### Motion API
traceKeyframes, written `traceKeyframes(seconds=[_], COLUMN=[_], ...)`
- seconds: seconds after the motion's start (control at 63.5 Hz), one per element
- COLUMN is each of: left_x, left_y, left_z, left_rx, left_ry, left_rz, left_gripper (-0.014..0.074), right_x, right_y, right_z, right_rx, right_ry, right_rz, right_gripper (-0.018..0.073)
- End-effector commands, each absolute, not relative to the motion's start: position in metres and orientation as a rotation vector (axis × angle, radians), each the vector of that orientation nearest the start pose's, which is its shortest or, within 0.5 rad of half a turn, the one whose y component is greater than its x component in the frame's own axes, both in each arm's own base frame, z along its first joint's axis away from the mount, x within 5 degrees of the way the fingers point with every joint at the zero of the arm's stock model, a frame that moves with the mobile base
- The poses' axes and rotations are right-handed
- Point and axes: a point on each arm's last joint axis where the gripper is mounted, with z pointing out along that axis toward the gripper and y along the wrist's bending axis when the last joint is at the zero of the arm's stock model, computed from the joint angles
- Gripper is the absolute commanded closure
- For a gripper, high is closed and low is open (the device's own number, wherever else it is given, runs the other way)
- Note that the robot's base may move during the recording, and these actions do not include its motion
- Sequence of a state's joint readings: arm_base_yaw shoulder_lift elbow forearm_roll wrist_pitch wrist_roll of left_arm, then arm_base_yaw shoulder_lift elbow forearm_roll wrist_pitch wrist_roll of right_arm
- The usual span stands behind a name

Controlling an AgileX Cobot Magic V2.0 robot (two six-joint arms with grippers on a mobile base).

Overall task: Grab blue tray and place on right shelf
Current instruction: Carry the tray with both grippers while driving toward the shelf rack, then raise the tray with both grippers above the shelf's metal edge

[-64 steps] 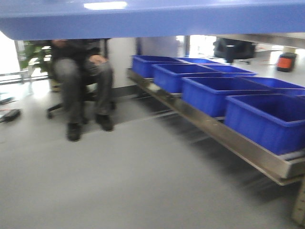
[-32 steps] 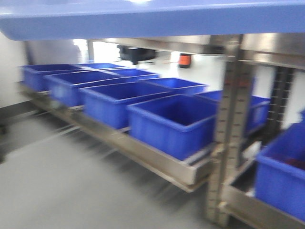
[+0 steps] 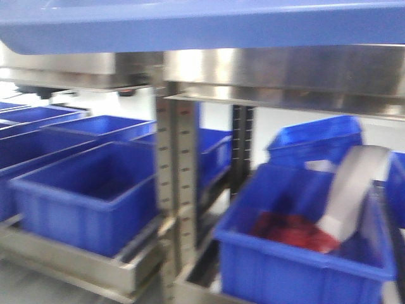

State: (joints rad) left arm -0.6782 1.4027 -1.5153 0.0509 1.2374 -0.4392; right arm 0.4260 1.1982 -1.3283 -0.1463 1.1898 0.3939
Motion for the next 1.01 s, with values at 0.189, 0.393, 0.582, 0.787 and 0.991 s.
traceKeyframes(seconds=[0.189, 0.393, 0.582, 0.787, 0.991], left_x=[0.2080, 0.2080, 0.2080, 0.2080, 0.2080], left_y=[-0.1682, -0.1682, -0.1682, -0.1682, -0.1682], left_z=[0.4129, 0.4129, 0.4129, 0.4129, 0.4129], left_rx=[0.382, 0.382, 0.382, 0.382, 0.382], left_ry=[2.613, 2.613, 2.613, 2.613, 2.613], left_rz=[-0.343, -0.343, -0.343, -0.343, -0.343], left_gripper=[0.0645, 0.0645, 0.0645, 0.0645, 0.0645], right_x=[0.2084, 0.2084, 0.2084, 0.2084, 0.2084], right_y=[0.0809, 0.0809, 0.0809, 0.0809, 0.0809], right_z=[0.4208, 0.4208, 0.4208, 0.4208, 0.4208], right_rx=[-0.093, -0.093, -0.093, -0.093, -0.093], right_ry=[2.395, 2.395, 2.395, 2.395, 2.395], right_rz=[0.173, 0.173, 0.173, 0.173, 0.173], right_gripper=[0.0503, 0.0503, 0.0503, 0.0503, 0.0503])
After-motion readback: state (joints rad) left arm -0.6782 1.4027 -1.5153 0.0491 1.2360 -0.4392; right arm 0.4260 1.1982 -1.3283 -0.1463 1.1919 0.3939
